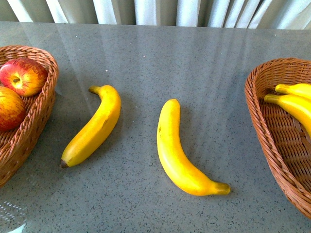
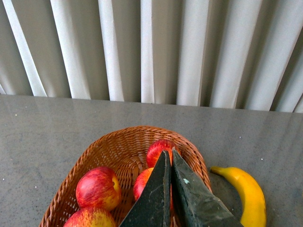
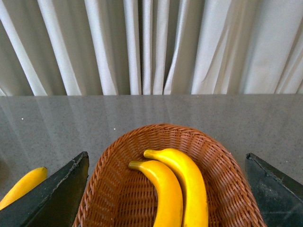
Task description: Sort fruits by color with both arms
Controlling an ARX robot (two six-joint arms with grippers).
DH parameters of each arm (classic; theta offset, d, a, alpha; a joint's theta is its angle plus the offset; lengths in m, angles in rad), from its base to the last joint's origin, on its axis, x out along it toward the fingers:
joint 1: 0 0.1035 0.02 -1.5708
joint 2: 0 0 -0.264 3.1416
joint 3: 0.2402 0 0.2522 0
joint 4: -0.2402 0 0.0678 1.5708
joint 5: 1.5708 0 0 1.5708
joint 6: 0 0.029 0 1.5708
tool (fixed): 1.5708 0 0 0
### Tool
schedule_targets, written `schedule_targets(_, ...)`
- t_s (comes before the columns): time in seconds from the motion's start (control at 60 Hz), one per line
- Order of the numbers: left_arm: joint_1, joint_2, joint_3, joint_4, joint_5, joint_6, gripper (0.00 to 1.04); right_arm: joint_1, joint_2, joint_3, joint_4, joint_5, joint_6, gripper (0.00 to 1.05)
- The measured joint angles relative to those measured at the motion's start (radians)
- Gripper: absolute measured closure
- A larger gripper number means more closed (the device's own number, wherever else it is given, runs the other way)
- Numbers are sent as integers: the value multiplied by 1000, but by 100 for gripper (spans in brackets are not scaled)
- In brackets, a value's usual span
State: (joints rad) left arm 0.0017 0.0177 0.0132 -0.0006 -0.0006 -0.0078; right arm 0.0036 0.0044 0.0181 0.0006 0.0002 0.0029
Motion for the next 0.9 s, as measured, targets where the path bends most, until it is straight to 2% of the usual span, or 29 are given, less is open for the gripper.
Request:
schedule_targets(0.317,0,-1,0,0,0,0,102,0,0,0,0,0,0,9)
schedule_targets(0.834,0,-1,0,0,0,0,11,0,0,0,0,0,0,9)
schedule_targets(0.867,0,-1,0,0,0,2,8,0,0,0,0,0,0,9)
schedule_targets(0.901,0,-1,0,0,0,3,9,0,0,0,0,0,0,9)
